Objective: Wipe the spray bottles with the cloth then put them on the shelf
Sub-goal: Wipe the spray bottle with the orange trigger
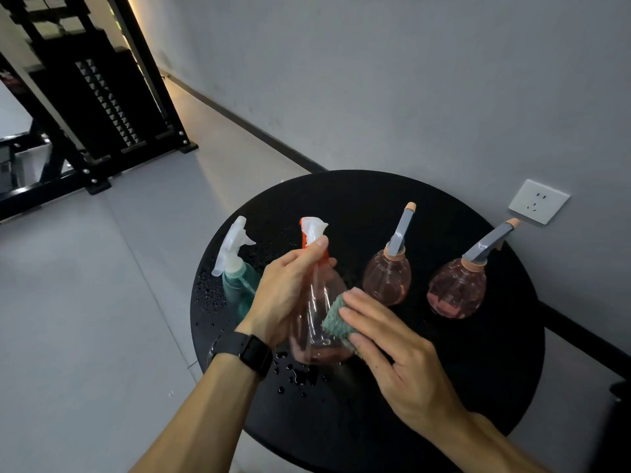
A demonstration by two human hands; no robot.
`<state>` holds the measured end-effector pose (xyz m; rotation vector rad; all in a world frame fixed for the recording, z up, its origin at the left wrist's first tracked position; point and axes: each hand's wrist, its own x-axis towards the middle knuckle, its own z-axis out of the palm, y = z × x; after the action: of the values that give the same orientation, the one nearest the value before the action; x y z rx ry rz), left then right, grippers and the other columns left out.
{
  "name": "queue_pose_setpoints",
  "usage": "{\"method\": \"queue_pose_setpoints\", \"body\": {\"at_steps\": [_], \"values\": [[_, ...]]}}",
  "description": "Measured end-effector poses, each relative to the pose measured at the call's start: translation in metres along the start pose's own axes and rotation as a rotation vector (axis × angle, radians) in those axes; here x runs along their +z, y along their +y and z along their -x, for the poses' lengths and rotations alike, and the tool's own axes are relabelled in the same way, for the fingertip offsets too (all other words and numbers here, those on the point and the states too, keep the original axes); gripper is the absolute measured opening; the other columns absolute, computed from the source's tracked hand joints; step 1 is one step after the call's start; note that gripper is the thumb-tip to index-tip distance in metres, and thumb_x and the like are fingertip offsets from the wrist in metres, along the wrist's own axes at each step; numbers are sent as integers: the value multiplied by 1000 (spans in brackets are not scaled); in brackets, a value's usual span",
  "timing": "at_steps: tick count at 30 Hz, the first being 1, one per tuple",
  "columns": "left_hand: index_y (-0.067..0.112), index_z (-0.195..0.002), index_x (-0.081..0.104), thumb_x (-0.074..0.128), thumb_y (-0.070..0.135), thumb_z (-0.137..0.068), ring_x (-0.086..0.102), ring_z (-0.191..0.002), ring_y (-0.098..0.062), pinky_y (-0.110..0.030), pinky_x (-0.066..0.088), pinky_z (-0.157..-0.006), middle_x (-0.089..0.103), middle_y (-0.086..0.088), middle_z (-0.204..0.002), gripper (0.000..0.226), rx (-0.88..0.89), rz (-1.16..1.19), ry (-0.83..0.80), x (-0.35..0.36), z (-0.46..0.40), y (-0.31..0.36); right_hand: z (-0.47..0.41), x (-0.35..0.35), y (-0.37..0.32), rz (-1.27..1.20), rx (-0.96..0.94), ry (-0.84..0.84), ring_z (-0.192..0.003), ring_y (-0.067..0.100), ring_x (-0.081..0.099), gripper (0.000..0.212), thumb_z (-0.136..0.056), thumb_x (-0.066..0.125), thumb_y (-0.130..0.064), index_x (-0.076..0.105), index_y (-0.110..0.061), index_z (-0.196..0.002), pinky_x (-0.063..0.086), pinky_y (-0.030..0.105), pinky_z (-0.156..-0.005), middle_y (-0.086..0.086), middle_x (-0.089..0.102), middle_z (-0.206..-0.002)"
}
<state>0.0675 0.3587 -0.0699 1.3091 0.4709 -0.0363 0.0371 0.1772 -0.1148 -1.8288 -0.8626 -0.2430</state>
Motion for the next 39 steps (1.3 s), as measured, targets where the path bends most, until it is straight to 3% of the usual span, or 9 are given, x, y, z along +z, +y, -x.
{"method": "queue_pose_setpoints", "body": {"at_steps": [6, 12, 14, 17, 20, 23, 29, 35, 39], "values": [[17, -109, 74, 55, 63, -89, 72, -103, -15, -40, 52, -100, 76, 3, -108, 54, 10, -147, -65, -1, 0, 1, 4, -1, 5, 58, -25, -21, -136, 14, 44, 36, -95, 53, -13, 58, -7, -130, 38, 28, -110, -1, 53, -142], [12, -103, 77, 48, 59, -96, 74, -96, -25, -47, 52, -101, 77, -11, -102, 56, -106, -145, -167, 11, 10, -5, -20, -4, 6, 15, 86, 27, -135, 5, 44, 35, -96, 55, -18, 60, -12, -130, 34, 20, -111, -6, 54, -140], [14, -104, 77, 53, 61, -93, 73, -100, -28, -46, 53, -100, 75, -17, -107, 54, -130, -126, -211, 15, 12, -6, -29, -6, 6, -26, 137, 51, -133, 2, 45, 34, -96, 59, -12, 60, -13, -129, 35, 17, -109, -8, 54, -138], [8, -125, 64, 71, 58, -82, 68, -109, -36, -52, 52, -101, 66, -25, -124, 67, -138, -29, -219, 17, 14, -7, -38, -7, 6, -58, 173, 73, -131, 1, 47, 35, -94, 58, -5, 61, -13, -128, 36, 17, -108, -7, 56, -136], [2, -128, 56, 78, 53, -77, 64, -110, -44, -61, 46, -103, 64, -25, -117, 75, -111, 35, -182, 14, 11, -8, -41, -5, 5, -74, 183, 78, -131, 0, 47, 35, -94, 58, -6, 61, -15, -128, 36, 16, -108, -9, 56, -136], [1, -123, 60, 72, 50, -85, 64, -102, -36, -59, 46, -104, 65, -20, -111, 63, -72, 25, -188, 8, 7, -9, -39, -4, 5, -77, 188, 61, -130, -1, 47, 35, -94, 57, -8, 62, -16, -128, 36, 16, -108, -8, 57, -136], [34, -103, 75, 59, 62, -89, 71, -107, -21, -49, 52, -100, 74, 0, -115, 35, -20, -93, -156, 0, 2, -7, -26, -3, 9, -63, 191, 7, -130, 0, 47, 36, -93, 59, -10, 61, -15, -128, 38, 22, -109, -11, 55, -137], [15, -115, 67, 51, 61, -93, 71, -105, -33, -52, 56, -93, 73, -14, -112, 53, -62, 84, -1, 1, -1, 0, -13, -7, 7, -64, 146, 6, -131, 3, 48, 35, -96, 58, -22, 58, -18, -130, 38, 20, -107, -14, 53, -139], [7, -122, 60, 57, 67, -87, 66, -114, -38, -55, 55, -93, 64, -22, -126, 70, -109, 243, 24, -1, -4, -2, -7, -10, 7, -53, 106, 14, -132, 6, 48, 38, -95, 54, -22, 57, -15, -131, 39, 22, -108, -12, 52, -141]]}}
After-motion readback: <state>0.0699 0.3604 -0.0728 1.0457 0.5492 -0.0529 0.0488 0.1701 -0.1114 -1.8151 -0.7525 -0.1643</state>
